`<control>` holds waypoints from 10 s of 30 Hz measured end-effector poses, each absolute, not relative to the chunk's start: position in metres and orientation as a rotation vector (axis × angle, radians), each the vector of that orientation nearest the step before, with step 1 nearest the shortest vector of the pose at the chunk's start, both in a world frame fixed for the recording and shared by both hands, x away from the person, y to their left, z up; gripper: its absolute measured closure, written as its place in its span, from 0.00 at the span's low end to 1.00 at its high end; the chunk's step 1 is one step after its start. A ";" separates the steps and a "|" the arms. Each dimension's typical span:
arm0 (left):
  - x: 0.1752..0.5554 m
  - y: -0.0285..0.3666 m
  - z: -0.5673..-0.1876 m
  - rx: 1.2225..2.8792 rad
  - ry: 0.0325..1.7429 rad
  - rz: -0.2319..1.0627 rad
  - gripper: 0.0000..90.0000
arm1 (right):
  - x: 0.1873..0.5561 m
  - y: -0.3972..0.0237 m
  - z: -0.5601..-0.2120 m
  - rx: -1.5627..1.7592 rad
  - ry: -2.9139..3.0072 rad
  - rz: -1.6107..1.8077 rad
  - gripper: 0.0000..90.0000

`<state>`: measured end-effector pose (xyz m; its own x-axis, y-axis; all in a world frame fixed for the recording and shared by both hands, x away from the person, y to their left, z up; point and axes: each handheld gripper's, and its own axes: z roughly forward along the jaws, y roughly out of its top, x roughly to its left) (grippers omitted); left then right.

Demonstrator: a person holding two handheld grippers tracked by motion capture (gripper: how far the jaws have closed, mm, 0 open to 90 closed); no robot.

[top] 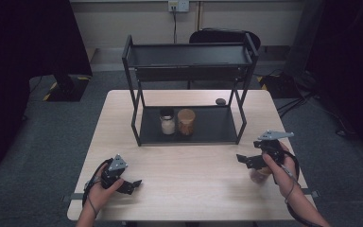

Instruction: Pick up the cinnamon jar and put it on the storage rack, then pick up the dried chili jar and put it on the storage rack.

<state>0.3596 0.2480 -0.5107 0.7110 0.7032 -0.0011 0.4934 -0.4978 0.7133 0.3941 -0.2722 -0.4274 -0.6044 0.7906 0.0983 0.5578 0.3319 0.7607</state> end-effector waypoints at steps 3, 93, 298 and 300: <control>0.360 0.248 -0.511 2.201 0.905 0.378 0.00 | 0.393 -0.274 -0.429 1.210 2.312 1.139 0.04; 0.360 0.248 -0.511 2.201 0.905 0.378 0.00 | 0.362 -0.318 -0.479 1.260 2.260 1.138 0.03; 0.360 0.248 -0.511 2.202 0.904 0.378 0.00 | 0.427 -0.236 -0.479 1.030 2.367 1.097 0.28; 0.360 0.248 -0.511 2.202 0.904 0.378 0.00 | 0.429 -0.235 -0.479 1.032 2.366 1.098 0.28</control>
<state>0.3596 0.2481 -0.5107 0.7118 0.7024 -0.0008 0.4927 -0.4986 0.7132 0.4287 -0.2347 -0.4788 -0.6809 0.7323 0.0020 0.4742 0.4389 0.7633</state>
